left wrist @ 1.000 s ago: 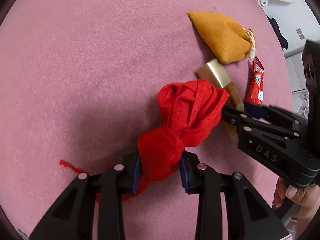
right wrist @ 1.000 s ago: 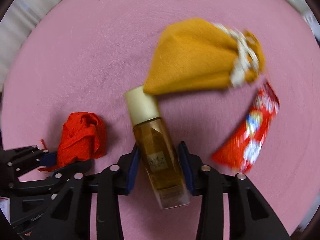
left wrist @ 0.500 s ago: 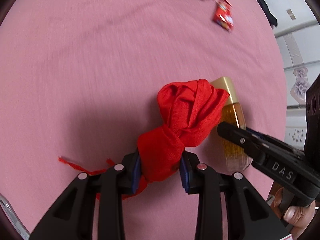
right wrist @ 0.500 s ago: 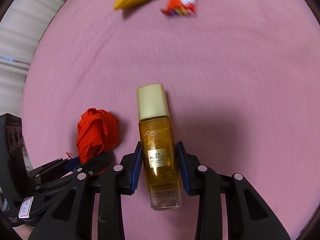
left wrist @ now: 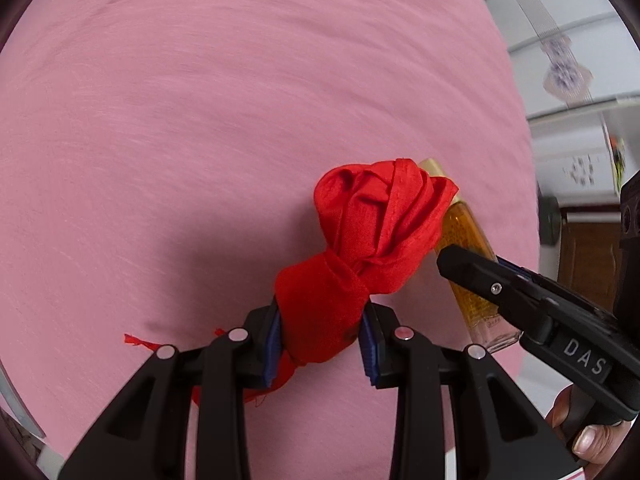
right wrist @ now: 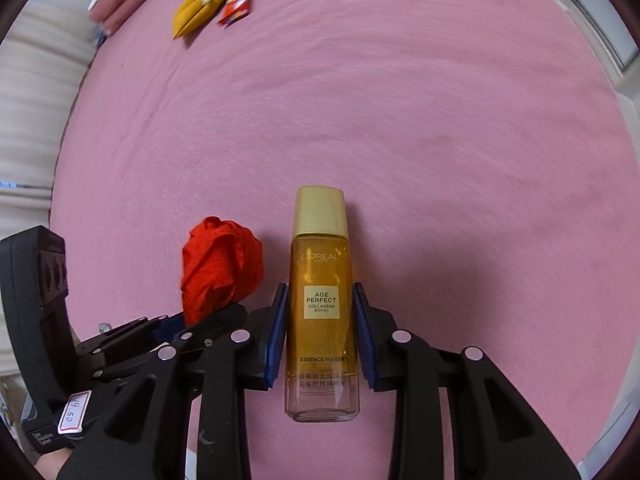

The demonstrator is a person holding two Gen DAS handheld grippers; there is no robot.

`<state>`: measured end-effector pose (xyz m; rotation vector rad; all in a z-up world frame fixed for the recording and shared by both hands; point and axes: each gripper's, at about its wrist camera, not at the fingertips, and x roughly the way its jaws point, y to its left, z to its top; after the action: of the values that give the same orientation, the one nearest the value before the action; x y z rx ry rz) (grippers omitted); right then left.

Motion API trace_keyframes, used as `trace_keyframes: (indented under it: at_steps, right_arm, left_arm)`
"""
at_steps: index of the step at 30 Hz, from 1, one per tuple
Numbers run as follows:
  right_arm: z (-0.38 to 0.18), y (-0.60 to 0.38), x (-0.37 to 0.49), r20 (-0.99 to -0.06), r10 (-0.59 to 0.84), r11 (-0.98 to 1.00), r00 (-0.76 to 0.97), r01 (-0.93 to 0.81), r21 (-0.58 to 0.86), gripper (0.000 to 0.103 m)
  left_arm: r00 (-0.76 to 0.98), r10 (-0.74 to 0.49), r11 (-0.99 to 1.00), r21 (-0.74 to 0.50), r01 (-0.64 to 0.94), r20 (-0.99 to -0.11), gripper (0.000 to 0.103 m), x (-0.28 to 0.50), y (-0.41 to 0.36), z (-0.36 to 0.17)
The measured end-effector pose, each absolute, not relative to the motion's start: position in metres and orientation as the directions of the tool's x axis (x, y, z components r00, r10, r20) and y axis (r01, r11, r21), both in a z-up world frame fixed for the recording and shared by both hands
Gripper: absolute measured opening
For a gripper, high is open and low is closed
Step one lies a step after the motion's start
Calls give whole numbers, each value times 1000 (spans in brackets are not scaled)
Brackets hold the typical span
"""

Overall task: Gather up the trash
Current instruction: 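Carry the scarf and bottle over the yellow bin and open both tools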

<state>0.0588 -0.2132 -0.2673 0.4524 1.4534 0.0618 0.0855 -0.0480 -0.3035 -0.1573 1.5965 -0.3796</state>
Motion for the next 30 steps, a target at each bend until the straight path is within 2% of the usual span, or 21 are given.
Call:
trace_keyframes:
  at_steps: [4,11,30]
  right_arm:
    - [-256,-244,41,-930,323,882,176,299,363,30]
    - [-243,-330,1,-908,341,831,242,374,412,30]
    - [-233,-590,-46,-888,254,713,383,546,440,30]
  left_arm:
    - [-91,-332,919,-344,191,-939,32,65,-78,-295]
    - [-95,-314,900,-328,286,-945,32,51,-178,-281]
    - [-156,-350,828,-383,410,-924,32,46,-419,-273]
